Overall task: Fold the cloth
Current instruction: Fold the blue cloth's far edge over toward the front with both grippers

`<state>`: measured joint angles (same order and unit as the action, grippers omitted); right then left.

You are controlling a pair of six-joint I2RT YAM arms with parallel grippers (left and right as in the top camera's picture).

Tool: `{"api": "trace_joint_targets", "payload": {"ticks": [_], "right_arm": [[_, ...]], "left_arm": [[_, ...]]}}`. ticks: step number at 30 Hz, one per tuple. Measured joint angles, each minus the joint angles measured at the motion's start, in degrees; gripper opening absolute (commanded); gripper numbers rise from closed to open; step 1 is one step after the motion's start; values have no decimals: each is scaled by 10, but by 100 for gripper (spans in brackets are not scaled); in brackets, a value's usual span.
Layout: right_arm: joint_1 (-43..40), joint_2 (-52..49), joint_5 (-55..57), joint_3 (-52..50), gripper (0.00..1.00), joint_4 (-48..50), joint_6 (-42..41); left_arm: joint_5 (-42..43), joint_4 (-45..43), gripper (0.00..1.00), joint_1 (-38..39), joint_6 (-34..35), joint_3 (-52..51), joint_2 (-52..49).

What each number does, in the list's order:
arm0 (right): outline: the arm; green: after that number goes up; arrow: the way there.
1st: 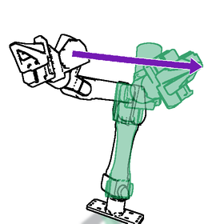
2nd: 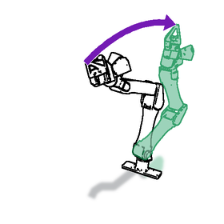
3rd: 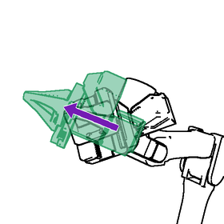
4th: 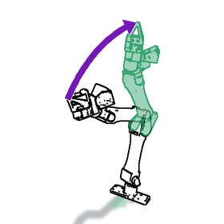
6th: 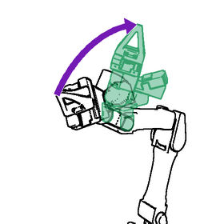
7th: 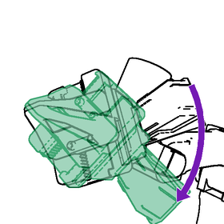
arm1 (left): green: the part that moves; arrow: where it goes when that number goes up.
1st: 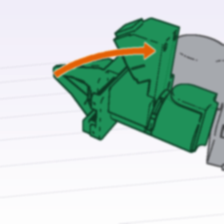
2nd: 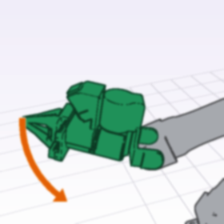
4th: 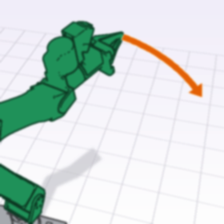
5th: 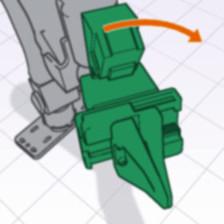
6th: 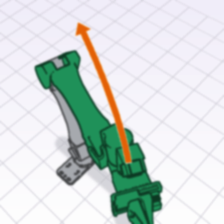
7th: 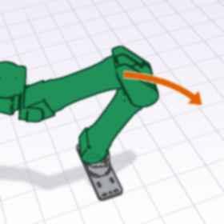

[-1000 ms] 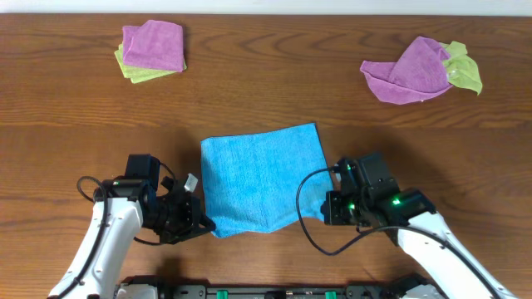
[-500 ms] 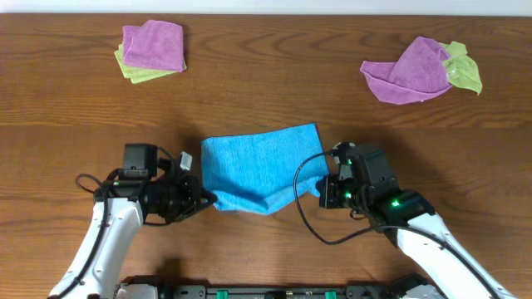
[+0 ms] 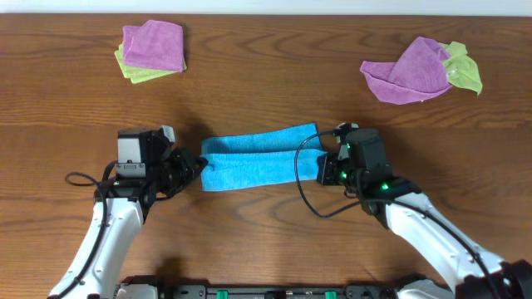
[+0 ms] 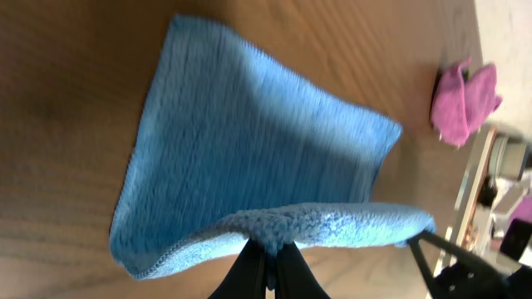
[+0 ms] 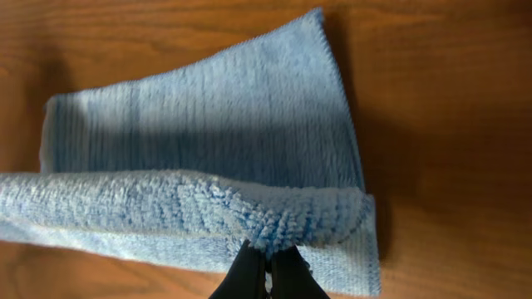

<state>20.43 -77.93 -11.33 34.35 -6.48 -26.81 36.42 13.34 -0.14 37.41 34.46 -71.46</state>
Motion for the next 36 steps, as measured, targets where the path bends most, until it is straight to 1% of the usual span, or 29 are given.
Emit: {"api": "trace_joint_targets", "payload": {"ticks": [9,16,24,29,36], "right_arm": [[-5,-59,3,27,1,70,7],[-7,-94,5,34,1,114,9],[-7,-138,4,35,1,166,14],[-7,-153,7,35,1,186,16],[-7,-154,21,35,1,194,18]], "left_arm": [[-49,-71,6,27,30,0,-33],[-75,-95,6,29,35,0,-61],[-116,-111,6,30,35,0,-65],[-133,-144,6,32,36,0,-82],[-143,-208,6,33,36,0,-133]]}}
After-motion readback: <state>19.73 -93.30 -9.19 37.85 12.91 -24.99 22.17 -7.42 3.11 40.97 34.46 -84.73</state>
